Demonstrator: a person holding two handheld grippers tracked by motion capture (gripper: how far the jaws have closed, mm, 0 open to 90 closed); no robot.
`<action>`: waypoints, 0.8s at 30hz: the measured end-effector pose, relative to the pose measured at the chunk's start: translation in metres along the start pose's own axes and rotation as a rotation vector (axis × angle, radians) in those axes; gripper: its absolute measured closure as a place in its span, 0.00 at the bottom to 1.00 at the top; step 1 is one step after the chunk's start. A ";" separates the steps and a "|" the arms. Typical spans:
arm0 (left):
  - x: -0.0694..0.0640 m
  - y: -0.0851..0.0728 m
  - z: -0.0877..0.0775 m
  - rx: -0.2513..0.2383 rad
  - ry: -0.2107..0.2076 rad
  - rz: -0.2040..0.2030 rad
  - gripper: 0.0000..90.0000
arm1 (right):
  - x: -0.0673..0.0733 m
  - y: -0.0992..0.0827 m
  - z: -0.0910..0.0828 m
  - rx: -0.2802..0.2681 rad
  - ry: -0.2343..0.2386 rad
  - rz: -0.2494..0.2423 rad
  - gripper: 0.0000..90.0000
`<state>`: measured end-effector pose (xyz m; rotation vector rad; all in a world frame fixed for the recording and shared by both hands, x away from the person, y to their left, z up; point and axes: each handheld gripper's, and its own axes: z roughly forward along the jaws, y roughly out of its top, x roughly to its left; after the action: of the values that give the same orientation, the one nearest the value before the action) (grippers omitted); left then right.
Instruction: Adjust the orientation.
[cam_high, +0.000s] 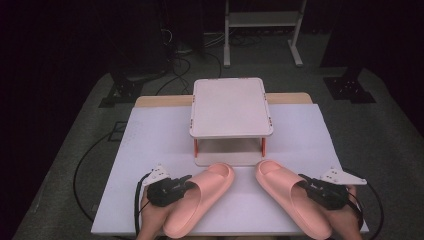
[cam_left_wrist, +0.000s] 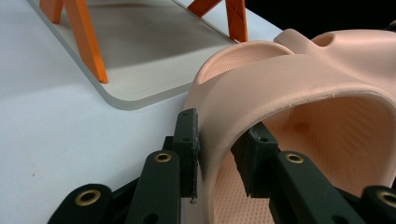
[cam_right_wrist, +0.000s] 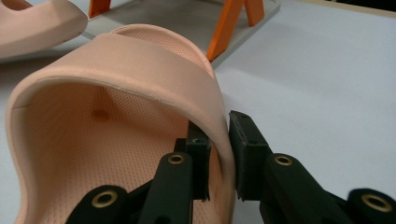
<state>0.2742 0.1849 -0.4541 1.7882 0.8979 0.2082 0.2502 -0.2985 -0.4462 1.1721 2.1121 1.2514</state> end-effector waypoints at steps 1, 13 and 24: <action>0.000 0.000 -0.001 -0.003 -0.001 0.004 0.79 | 0.001 0.001 0.000 -0.005 0.003 -0.003 0.87; -0.001 0.006 -0.007 -0.010 -0.020 0.012 0.81 | 0.009 0.014 -0.001 -0.024 0.038 0.000 0.87; -0.009 0.030 -0.024 -0.029 -0.035 0.044 0.81 | 0.013 0.035 -0.021 -0.073 0.041 -0.012 0.87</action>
<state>0.2694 0.1927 -0.4159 1.7806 0.8271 0.2166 0.2439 -0.2897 -0.4047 1.1096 2.0811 1.3463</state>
